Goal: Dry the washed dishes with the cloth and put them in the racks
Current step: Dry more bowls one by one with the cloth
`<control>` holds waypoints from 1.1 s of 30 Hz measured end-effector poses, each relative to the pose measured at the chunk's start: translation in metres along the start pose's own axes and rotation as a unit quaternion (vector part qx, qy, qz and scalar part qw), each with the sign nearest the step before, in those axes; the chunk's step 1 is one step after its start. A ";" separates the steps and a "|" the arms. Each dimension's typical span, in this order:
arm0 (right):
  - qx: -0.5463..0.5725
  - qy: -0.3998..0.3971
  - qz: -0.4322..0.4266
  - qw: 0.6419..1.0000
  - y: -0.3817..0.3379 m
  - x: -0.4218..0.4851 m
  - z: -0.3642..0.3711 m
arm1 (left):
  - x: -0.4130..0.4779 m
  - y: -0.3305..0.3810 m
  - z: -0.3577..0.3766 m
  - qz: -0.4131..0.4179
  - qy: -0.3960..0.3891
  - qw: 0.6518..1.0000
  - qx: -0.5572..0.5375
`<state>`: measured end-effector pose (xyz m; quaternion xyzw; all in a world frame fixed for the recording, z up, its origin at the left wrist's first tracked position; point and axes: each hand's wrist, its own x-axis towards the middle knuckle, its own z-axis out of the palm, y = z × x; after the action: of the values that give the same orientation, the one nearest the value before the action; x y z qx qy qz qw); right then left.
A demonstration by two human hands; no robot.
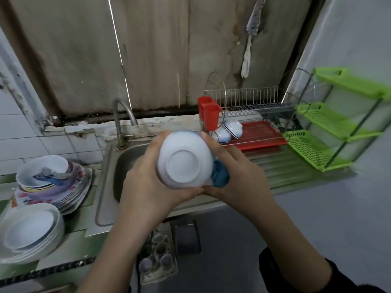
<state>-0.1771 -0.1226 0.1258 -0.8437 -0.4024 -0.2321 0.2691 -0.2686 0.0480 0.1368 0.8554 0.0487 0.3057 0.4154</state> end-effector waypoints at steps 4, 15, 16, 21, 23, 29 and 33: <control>-0.025 0.018 0.034 0.999 0.033 -0.016 -0.006 | 0.009 0.015 0.036 -0.010 -0.035 0.999 0.012; -0.086 -0.020 0.038 0.995 0.149 -0.007 0.005 | 0.085 0.000 0.158 -0.034 -0.143 0.989 0.022; -0.100 -0.025 0.032 0.994 0.163 -0.001 0.009 | 0.096 -0.003 0.169 -0.033 -0.148 0.988 0.019; -0.125 -0.052 0.019 0.991 0.232 0.029 0.035 | 0.153 -0.020 0.218 -0.039 -0.175 0.984 0.020; -0.117 -0.056 0.017 0.991 0.257 0.036 0.045 | 0.172 -0.028 0.236 -0.045 -0.198 0.979 0.034; -0.091 -0.058 0.037 0.993 0.312 0.044 0.062 | 0.212 -0.050 0.283 -0.045 -0.255 0.963 0.077; -0.086 -0.057 0.037 0.994 0.341 0.047 0.071 | 0.225 -0.054 0.307 -0.045 -0.254 0.962 0.085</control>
<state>0.1362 -0.2327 0.0103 -0.8901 -0.3639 -0.2068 0.1807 0.0957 -0.0504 0.0617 0.9339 0.0057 0.0538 0.3535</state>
